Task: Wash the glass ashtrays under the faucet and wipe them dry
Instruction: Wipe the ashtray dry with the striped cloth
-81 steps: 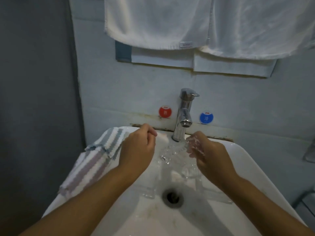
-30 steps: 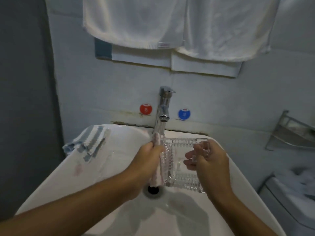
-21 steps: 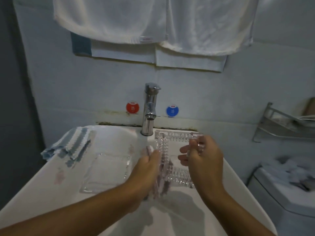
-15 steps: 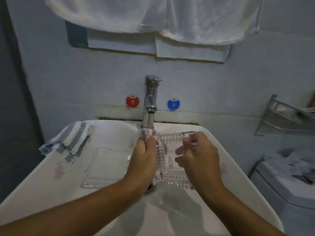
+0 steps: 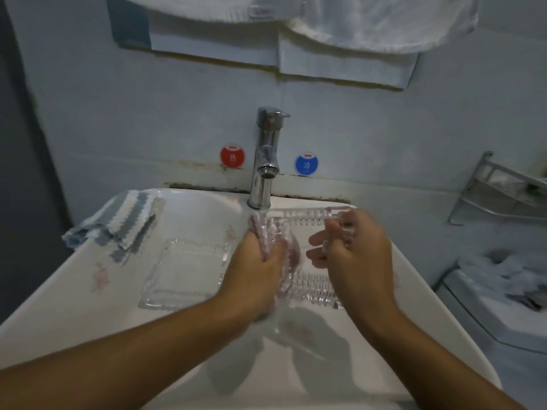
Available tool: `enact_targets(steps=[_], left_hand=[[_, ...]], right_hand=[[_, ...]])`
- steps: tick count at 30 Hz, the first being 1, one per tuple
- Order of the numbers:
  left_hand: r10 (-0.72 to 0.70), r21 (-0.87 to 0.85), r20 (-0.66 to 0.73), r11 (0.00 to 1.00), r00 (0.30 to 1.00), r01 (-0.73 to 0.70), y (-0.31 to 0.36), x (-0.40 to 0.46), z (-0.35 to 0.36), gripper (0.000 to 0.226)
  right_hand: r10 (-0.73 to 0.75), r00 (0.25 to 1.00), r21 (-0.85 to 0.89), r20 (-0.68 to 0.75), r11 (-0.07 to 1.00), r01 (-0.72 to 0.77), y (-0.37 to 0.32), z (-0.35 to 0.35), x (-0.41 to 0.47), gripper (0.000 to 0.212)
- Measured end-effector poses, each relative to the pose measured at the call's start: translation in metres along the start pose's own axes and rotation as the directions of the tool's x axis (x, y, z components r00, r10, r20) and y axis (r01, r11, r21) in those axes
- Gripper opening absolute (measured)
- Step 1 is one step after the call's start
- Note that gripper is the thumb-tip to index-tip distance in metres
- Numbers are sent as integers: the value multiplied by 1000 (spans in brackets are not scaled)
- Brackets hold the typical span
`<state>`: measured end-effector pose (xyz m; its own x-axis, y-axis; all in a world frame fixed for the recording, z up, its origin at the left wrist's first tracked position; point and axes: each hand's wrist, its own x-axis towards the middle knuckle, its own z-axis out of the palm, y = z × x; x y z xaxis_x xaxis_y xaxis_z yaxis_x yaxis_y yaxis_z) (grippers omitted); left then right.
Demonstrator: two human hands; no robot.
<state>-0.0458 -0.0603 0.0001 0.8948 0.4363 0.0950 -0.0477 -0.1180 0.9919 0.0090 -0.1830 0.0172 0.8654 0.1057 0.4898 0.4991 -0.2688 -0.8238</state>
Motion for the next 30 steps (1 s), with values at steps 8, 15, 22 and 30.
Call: enact_targets(steps=[8,15,22,30], left_hand=[[264,353,-46,907,963,-231,-5,6,-15,31],[559,562,-15,691,829,-455,1,12,-26,41],[119,-43,-129,991,985,-125,15,11,-21,36],[-110,-2,70,994,992,110,-1,2,-2,21]], right_hand=[[209,946,161,248,954,-254,-5,-20,18,4],[256,791,-74,555,963,-260,-1,-25,16,11],[34,962,-40,271,999,-24,4,-17,9,18],[-47,996,5,73,999,47,9,-15,6,15]])
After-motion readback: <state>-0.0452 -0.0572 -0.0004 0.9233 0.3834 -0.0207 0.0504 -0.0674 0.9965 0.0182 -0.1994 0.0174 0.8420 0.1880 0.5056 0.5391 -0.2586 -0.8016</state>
